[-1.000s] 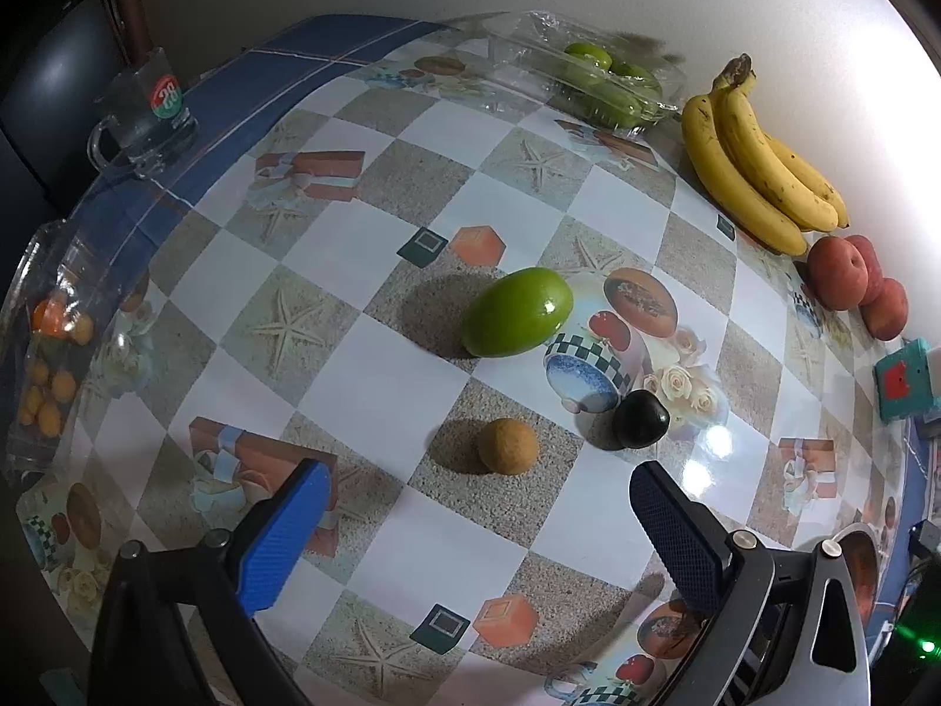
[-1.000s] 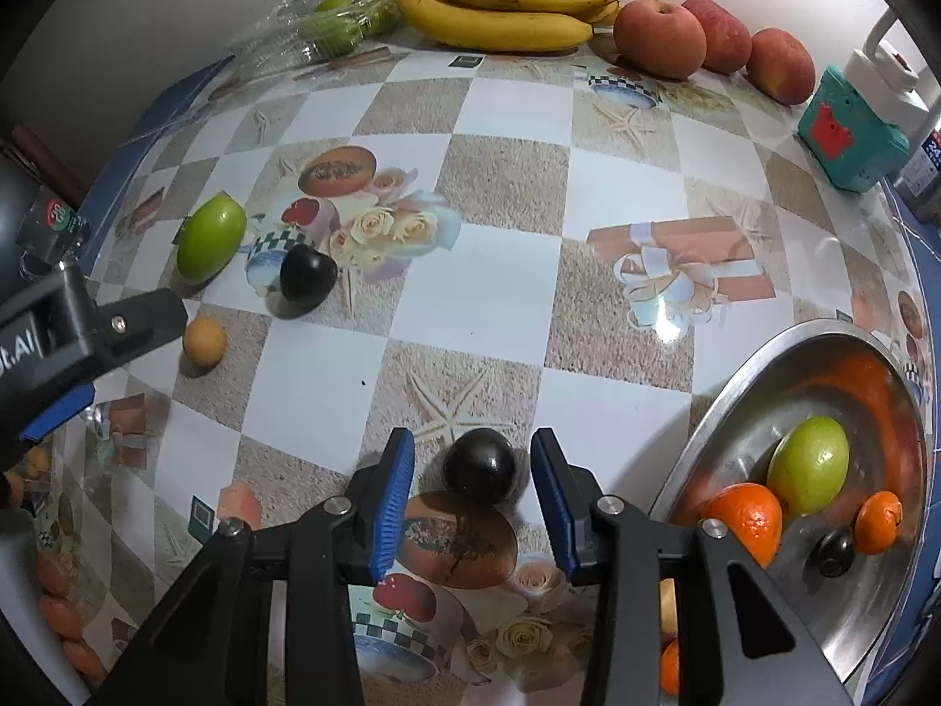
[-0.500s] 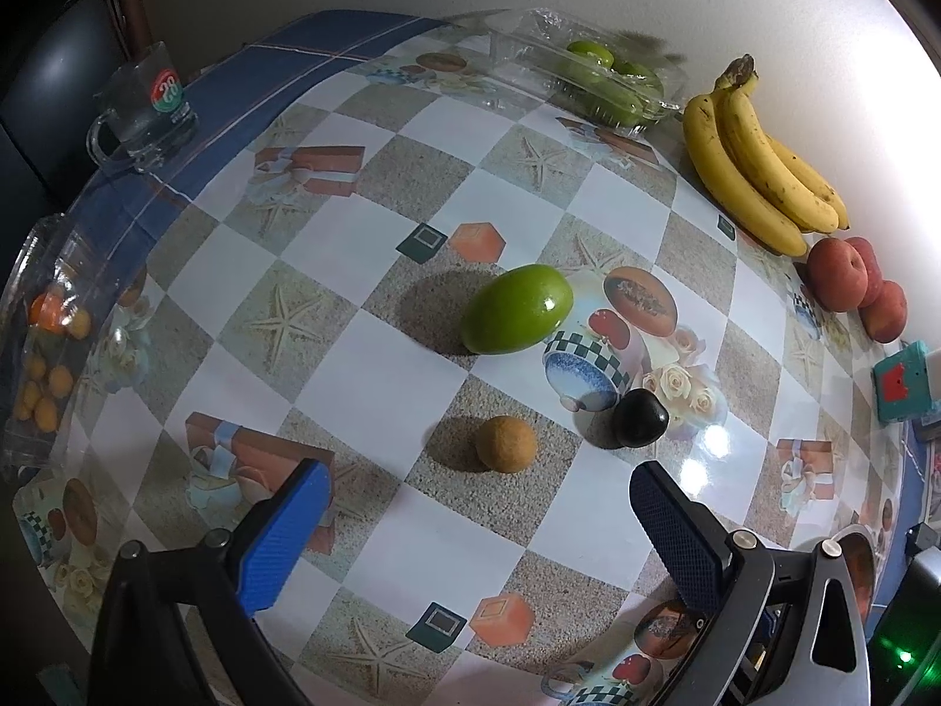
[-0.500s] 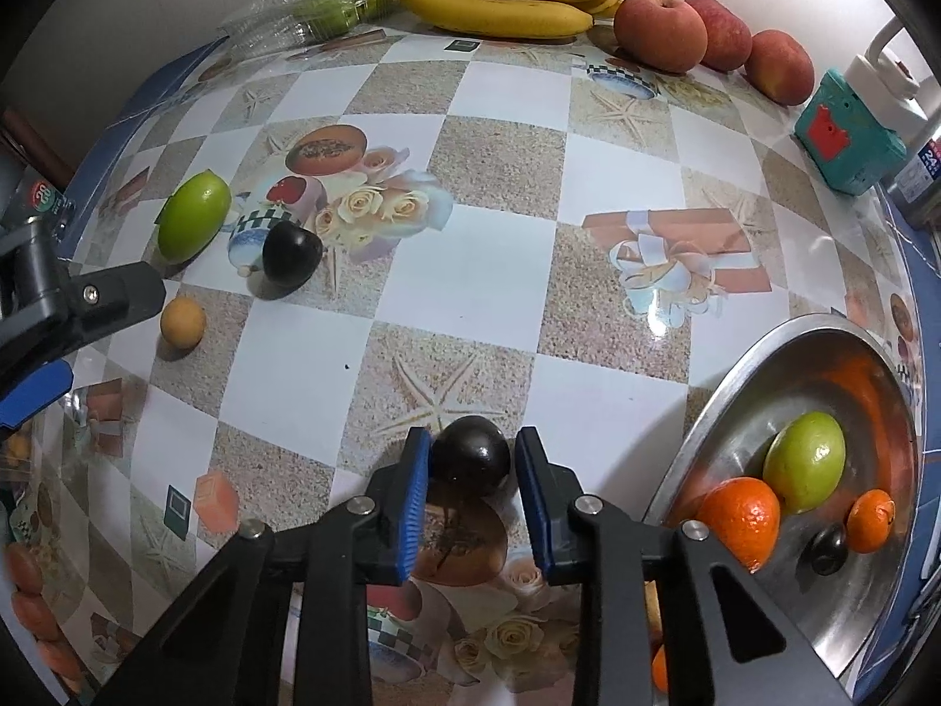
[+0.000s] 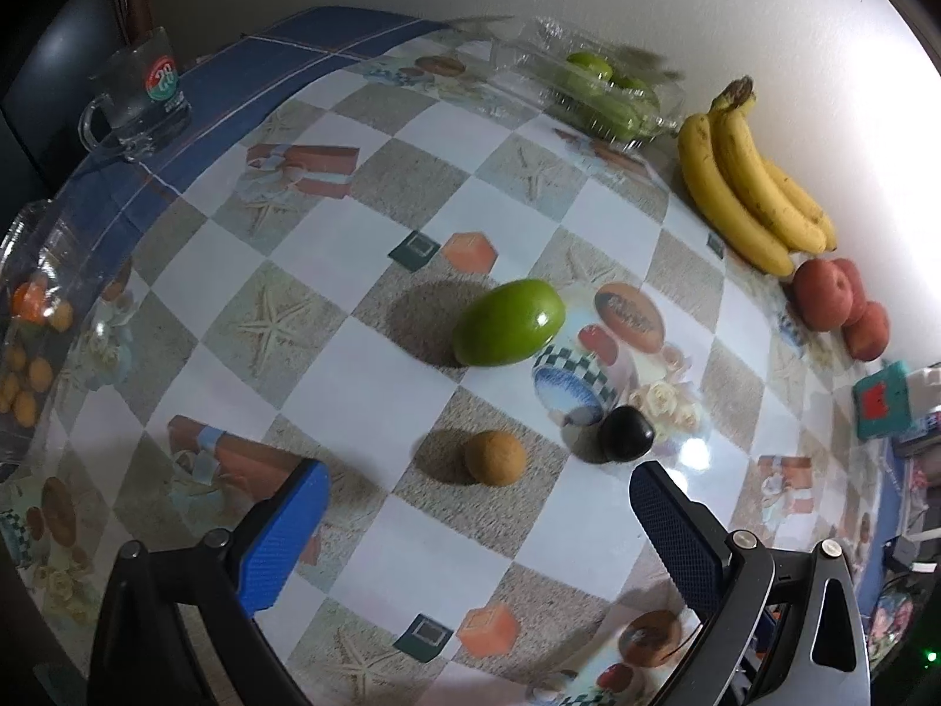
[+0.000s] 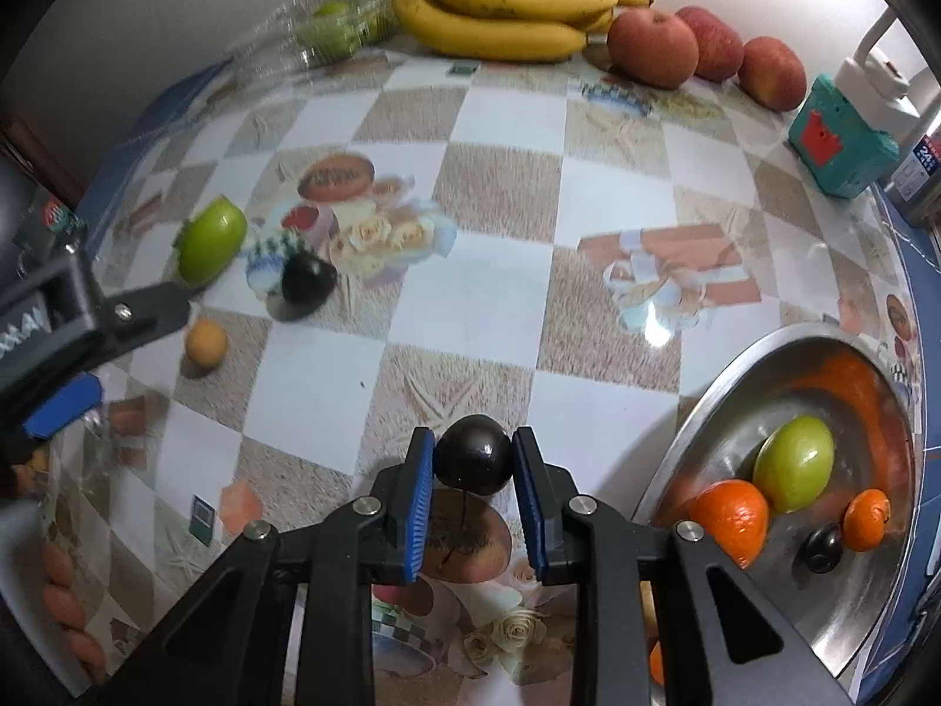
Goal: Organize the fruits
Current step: 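Lift the black plum with the right gripper, then carry the black plum over the steel bowl with the right gripper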
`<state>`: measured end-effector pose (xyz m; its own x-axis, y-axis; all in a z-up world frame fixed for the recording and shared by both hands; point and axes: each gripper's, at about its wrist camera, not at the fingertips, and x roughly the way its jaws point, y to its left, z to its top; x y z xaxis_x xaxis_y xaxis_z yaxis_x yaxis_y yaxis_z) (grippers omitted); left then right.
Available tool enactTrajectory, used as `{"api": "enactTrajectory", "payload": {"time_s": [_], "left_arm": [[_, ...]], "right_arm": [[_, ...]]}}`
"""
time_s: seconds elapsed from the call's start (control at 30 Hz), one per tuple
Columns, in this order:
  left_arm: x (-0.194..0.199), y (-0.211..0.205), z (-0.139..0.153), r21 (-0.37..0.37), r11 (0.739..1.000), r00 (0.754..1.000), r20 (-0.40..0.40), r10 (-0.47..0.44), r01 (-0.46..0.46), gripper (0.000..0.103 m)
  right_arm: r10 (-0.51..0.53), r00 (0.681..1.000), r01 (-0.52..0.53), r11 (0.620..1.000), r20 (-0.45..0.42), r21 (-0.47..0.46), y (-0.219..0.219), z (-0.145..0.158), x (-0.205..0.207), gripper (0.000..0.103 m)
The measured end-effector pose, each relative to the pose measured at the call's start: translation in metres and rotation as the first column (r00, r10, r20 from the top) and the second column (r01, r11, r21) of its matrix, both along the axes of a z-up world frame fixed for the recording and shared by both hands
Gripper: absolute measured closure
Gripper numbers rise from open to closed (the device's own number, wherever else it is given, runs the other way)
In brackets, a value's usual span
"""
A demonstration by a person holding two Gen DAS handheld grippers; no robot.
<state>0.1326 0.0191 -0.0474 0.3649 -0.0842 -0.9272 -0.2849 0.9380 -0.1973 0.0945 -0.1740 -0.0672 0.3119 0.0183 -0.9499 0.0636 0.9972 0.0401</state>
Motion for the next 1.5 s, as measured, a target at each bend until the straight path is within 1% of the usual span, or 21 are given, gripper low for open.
{"api": "enactTrajectory", "payload": {"time_s": [0.1, 0.2, 0.23, 0.3, 0.37, 0.43, 0.5, 0.57, 0.63, 0.7, 0.77, 0.83, 0.87, 0.93, 0.97, 1.03, 1.17, 1.4, 1.47, 1.5], "left_arm": [[0.003, -0.005, 0.000, -0.012, 0.999, 0.999, 0.038, -0.032, 0.032, 0.000], [0.005, -0.014, 0.001, 0.011, 0.998, 0.996, 0.069, -0.057, 0.057, 0.000], [0.007, -0.018, 0.001, 0.015, 0.997, 0.994, 0.077, -0.073, 0.072, 0.000], [0.010, -0.028, 0.001, -0.007, 0.992, 0.987, 0.097, -0.125, 0.126, 0.000], [0.012, -0.034, 0.002, 0.002, 0.990, 0.983, 0.118, -0.141, 0.142, 0.000], [0.016, -0.036, 0.001, -0.003, 0.989, 0.982, 0.121, -0.143, 0.145, 0.001], [0.019, -0.037, -0.003, -0.031, 0.988, 0.982, 0.117, -0.148, 0.152, 0.002], [0.021, -0.040, -0.007, -0.025, 0.987, 0.982, 0.110, -0.153, 0.157, 0.006], [0.023, -0.045, -0.011, -0.022, 0.985, 0.980, 0.107, -0.170, 0.173, 0.015], [0.026, -0.051, -0.013, -0.021, 0.980, 0.975, 0.108, -0.194, 0.197, 0.017], [0.027, -0.055, -0.014, -0.026, 0.976, 0.971, 0.109, -0.211, 0.215, 0.022], [0.029, -0.062, -0.013, -0.018, 0.971, 0.965, 0.113, -0.236, 0.239, 0.032], [0.030, -0.065, -0.013, -0.006, 0.967, 0.961, 0.113, -0.251, 0.253, 0.035], [0.032, -0.072, -0.014, 0.020, 0.960, 0.954, 0.109, -0.279, 0.279, 0.047], [0.032, -0.073, -0.015, 0.025, 0.958, 0.953, 0.104, -0.286, 0.285, 0.049], [0.033, -0.076, -0.017, 0.023, 0.956, 0.951, 0.095, -0.295, 0.294, 0.058], [0.033, -0.080, -0.021, 0.028, 0.951, 0.947, 0.086, -0.308, 0.307, 0.065], [0.033, -0.081, -0.024, 0.041, 0.952, 0.948, 0.081, -0.306, 0.304, 0.066], [0.034, -0.080, -0.027, 0.037, 0.953, 0.950, 0.072, -0.303, 0.301, 0.067], [0.033, -0.080, -0.029, 0.042, 0.953, 0.951, 0.066, -0.301, 0.299, 0.069]], "right_arm": [[-0.023, 0.999, 0.023, 1.000, 0.032, 0.015, -0.008, 0.010, 0.000, 0.075], [-0.043, 0.998, 0.041, 0.999, 0.052, 0.027, -0.014, 0.017, -0.001, 0.075], [-0.052, 0.997, 0.050, 0.998, 0.057, 0.036, -0.018, 0.020, -0.002, 0.075], [-0.070, 0.995, 0.066, 0.996, 0.071, 0.053, -0.023, 0.025, -0.003, 0.075], [-0.080, 0.993, 0.075, 0.995, 0.085, 0.065, -0.027, 0.029, -0.005, 0.075], [-0.095, 0.990, 0.088, 0.993, 0.105, 0.075, -0.034, 0.037, -0.009, 0.075], [-0.115, 0.986, 0.105, 0.991, 0.122, 0.083, -0.042, 0.043, -0.013, 0.075], [-0.141, 0.980, 0.129, 0.987, 0.140, 0.091, -0.050, 0.050, -0.015, 0.075], [-0.158, 0.976, 0.145, 0.985, 0.153, 0.093, -0.056, 0.054, -0.016, 0.075], [-0.168, 0.974, 0.154, 0.983, 0.153, 0.103, -0.061, 0.055, -0.017, 0.075], [-0.173, 0.974, 0.158, 0.981, 0.148, 0.112, -0.063, 0.055, -0.017, 0.075], [-0.175, 0.974, 0.160, 0.981, 0.142, 0.113, -0.064, 0.053, -0.018, 0.075], [-0.176, 0.975, 0.161, 0.980, 0.138, 0.114, -0.065, 0.052, -0.018, 0.075], [-0.174, 0.976, 0.159, 0.980, 0.133, 0.119, -0.065, 0.051, -0.019, 0.075], [-0.173, 0.976, 0.157, 0.980, 0.132, 0.120, -0.065, 0.051, -0.019, 0.075], [-0.172, 0.976, 0.156, 0.980, 0.132, 0.121, -0.065, 0.051, -0.019, 0.075], [-0.175, 0.976, 0.160, 0.979, 0.128, 0.124, -0.065, 0.049, -0.019, 0.075], [-0.188, 0.975, 0.172, 0.976, 0.122, 0.131, -0.068, 0.049, -0.020, 0.075], [-0.190, 0.974, 0.174, 0.976, 0.120, 0.133, -0.069, 0.048, -0.020, 0.075], [-0.191, 0.974, 0.175, 0.975, 0.119, 0.133, -0.069, 0.048, -0.020, 0.075]]}}
